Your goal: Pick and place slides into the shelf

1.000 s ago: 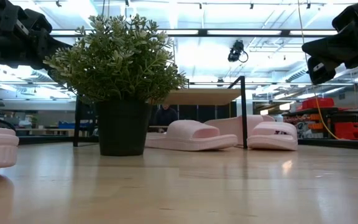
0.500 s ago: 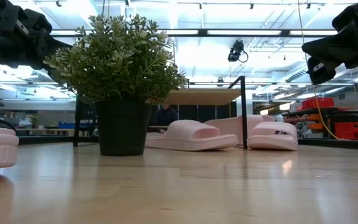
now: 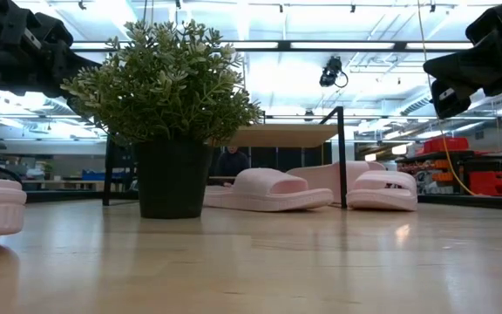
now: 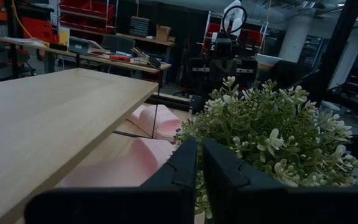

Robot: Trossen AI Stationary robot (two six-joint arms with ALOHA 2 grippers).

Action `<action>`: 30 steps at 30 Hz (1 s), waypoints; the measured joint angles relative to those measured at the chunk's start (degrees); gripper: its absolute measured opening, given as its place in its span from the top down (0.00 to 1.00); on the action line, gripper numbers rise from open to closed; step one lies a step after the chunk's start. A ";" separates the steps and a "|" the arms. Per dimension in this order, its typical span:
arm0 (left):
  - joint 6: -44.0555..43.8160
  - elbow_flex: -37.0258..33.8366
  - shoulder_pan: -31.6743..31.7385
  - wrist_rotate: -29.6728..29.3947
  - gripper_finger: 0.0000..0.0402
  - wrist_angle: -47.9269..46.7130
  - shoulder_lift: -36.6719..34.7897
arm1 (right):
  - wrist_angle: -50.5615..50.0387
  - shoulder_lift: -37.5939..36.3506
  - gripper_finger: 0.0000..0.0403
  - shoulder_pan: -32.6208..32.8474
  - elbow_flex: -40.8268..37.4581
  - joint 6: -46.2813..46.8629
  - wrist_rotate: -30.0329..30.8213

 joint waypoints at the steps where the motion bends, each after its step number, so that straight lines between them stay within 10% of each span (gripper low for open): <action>1: -0.01 -0.02 -0.01 -0.12 0.94 0.06 0.00 | 0.00 0.00 0.95 0.00 0.00 0.00 0.00; 30: -0.09 0.00 -0.01 -0.13 0.92 -1.81 -0.01 | -0.01 0.00 0.95 -0.01 0.02 0.00 0.00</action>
